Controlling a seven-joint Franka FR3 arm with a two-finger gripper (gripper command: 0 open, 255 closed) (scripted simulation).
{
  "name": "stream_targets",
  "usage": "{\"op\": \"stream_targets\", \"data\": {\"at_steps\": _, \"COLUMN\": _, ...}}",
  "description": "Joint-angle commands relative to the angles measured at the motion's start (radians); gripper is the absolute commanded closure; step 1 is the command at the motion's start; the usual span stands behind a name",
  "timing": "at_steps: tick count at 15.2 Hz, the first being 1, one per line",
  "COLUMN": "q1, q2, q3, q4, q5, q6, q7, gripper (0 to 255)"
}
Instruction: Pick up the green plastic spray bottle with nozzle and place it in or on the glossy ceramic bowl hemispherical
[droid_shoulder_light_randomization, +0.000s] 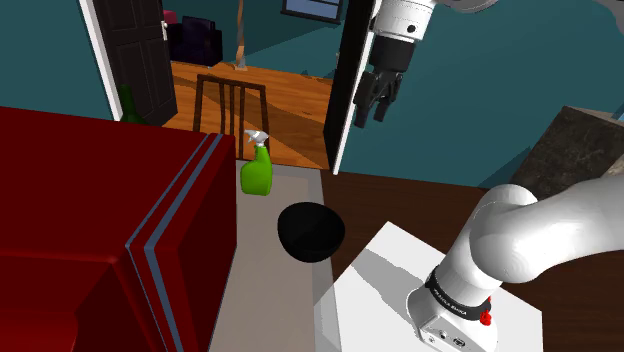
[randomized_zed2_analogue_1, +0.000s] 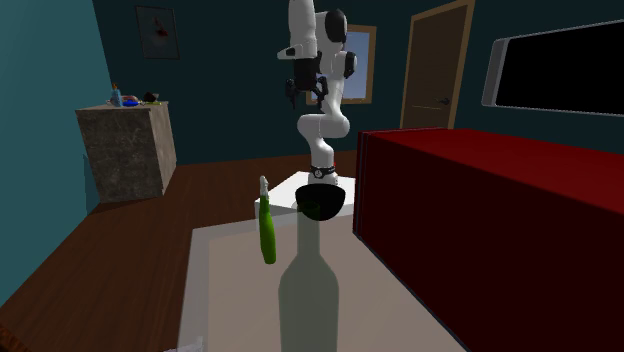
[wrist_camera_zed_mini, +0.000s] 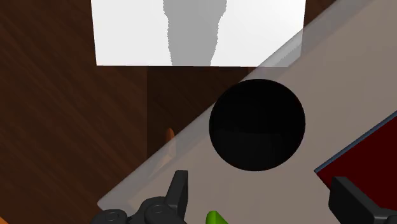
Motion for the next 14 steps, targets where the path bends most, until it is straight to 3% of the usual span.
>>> {"op": "stream_targets", "data": {"at_steps": 1, "q1": 0.000, "q2": 0.000, "q3": 0.000, "q4": 0.000, "q5": 0.000, "q6": 0.000, "q7": 0.000, "gripper": 0}}
{"op": "stream_targets", "data": {"at_steps": 14, "q1": 0.030, "q2": 0.446, "q3": -0.077, "q4": 0.163, "q5": -0.036, "q6": 0.301, "q7": -0.301, "gripper": 0}}
